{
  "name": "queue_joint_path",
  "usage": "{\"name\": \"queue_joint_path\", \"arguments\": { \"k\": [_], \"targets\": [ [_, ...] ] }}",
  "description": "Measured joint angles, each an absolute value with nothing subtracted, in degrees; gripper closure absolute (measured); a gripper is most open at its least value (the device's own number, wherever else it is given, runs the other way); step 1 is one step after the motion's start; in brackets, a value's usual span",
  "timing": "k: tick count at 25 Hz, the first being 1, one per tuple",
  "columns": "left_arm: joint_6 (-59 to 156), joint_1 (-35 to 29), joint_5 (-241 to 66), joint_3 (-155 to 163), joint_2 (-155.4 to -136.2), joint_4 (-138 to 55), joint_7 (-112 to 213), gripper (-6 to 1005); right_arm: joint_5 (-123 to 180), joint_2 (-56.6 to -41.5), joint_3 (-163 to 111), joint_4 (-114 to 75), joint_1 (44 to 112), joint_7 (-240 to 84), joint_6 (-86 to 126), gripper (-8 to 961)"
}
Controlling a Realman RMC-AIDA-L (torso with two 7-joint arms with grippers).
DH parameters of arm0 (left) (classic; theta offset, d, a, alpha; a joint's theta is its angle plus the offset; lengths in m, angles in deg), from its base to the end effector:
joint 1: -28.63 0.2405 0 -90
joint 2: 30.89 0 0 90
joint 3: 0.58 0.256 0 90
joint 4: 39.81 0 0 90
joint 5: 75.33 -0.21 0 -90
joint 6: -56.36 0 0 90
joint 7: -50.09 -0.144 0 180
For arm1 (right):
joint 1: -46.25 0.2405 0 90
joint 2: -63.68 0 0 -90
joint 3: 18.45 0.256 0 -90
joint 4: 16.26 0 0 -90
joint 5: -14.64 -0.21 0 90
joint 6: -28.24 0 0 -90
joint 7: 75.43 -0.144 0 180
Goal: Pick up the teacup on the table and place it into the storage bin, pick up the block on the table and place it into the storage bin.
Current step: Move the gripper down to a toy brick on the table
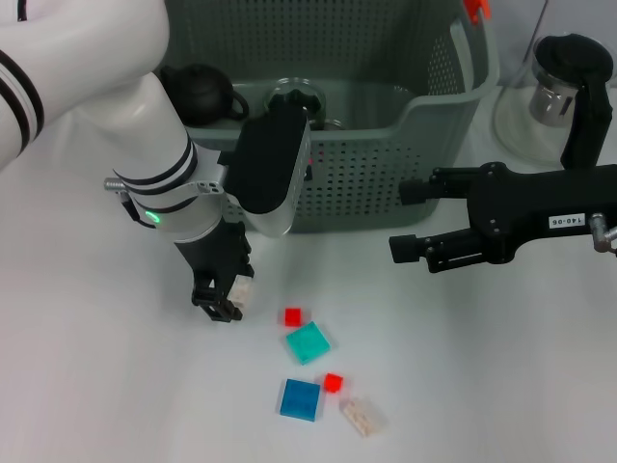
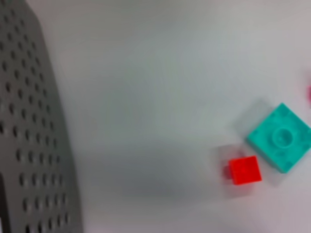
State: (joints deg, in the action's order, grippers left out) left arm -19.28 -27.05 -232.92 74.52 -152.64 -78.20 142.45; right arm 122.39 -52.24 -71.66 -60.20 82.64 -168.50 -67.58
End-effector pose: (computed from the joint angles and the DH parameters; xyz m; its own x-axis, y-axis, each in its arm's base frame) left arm -0.1897 0.3905 -0.0701 0.7990 -0.1841 -0.5724 -0.1883 -0.9807 0.0526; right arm 0.1947 0.3486 0.0117 0.8369 -0.3304 -0.4363 -0.3413 -0.9383 0.0557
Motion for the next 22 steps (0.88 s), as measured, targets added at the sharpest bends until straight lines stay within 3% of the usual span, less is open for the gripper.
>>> {"name": "queue_joint_path", "arguments": {
  "k": [22],
  "targets": [
    [-19.44,-26.88,-232.92,74.47,-152.64,-79.03,142.45,502,122.39,-52.24,-71.84,-60.18,82.80,-168.50,-66.81,12]
  ]
}}
